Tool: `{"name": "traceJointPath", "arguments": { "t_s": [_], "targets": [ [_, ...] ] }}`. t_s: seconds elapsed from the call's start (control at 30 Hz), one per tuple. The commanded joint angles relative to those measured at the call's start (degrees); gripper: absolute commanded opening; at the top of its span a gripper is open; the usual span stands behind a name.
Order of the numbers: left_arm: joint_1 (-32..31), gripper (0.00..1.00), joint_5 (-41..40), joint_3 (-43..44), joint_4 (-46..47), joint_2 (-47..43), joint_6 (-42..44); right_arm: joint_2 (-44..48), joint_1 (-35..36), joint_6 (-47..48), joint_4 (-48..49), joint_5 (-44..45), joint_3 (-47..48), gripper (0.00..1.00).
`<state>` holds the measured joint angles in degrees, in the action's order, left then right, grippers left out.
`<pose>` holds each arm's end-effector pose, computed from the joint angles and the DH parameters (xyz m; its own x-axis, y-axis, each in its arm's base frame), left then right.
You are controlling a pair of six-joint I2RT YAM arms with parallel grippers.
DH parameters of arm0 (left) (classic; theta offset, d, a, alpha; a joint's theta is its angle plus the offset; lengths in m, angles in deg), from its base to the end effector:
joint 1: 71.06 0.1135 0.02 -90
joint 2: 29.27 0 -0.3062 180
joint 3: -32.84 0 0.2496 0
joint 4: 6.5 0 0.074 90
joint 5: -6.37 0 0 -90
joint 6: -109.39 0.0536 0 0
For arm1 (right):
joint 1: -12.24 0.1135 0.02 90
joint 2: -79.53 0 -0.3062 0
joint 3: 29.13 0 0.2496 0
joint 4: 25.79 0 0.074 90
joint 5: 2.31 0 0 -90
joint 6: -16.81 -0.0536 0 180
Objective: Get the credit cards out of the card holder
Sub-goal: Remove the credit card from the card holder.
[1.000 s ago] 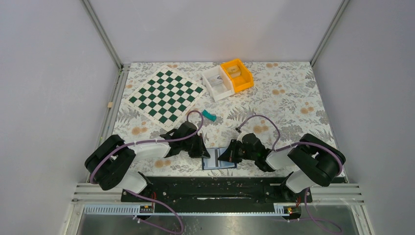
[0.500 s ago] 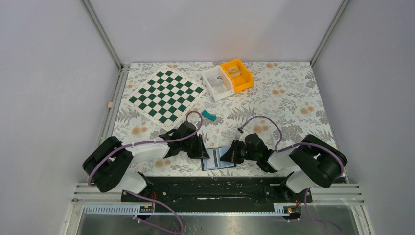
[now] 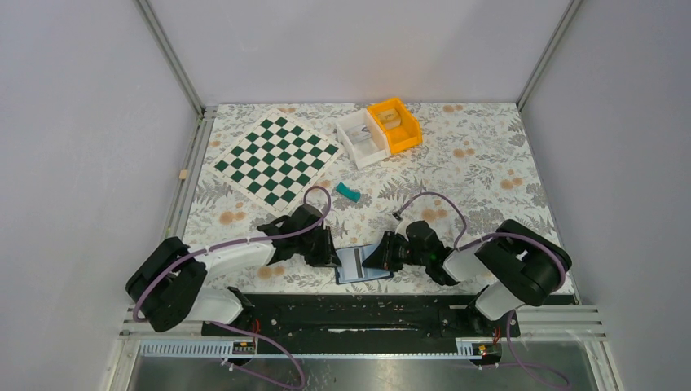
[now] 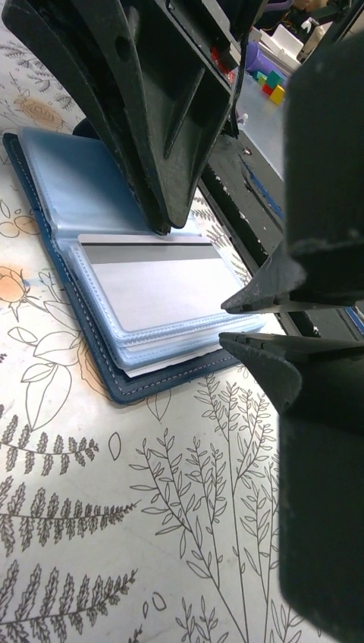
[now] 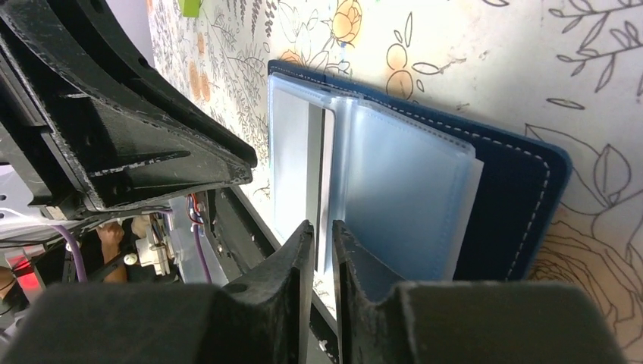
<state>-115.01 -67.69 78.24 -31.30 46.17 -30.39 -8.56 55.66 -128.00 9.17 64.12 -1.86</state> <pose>0.1564 -0.1712 0.1823 -0.9766 -0.0784 -0.2004 0.0550 0.8094 -0.5847 0.1612 0.1821 0.1479 -0.9110 0.1692 -0.3760 -0.2548 0.4861 0.8359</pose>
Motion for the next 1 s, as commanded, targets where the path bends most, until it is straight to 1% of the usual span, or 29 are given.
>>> {"name": "traceJointPath", "arguments": {
  "t_s": [0.0,0.37,0.7,0.87,0.97],
  "targets": [
    [-0.03,0.14,-1.29,0.33,2.13,1.20,0.67,-1.81,-0.43,-0.83,4.28,-2.04,1.81,0.23],
    [-0.06,0.10,-1.13,-0.81,4.62,3.93,0.67,-5.56,-0.40,-2.16,8.87,-4.04,2.16,0.23],
    [-0.01,0.09,-1.01,-1.19,5.32,5.32,0.74,-7.63,-0.39,-3.41,11.72,-4.99,2.19,0.23],
    [-0.07,0.09,-1.16,-1.08,5.34,5.76,0.74,-7.42,-0.40,-3.38,11.87,-5.38,2.36,0.18],
    [-0.06,0.09,-1.09,-0.99,5.23,5.97,0.74,-7.33,-0.40,-3.45,12.20,-5.58,2.27,0.11]
  ]
}}
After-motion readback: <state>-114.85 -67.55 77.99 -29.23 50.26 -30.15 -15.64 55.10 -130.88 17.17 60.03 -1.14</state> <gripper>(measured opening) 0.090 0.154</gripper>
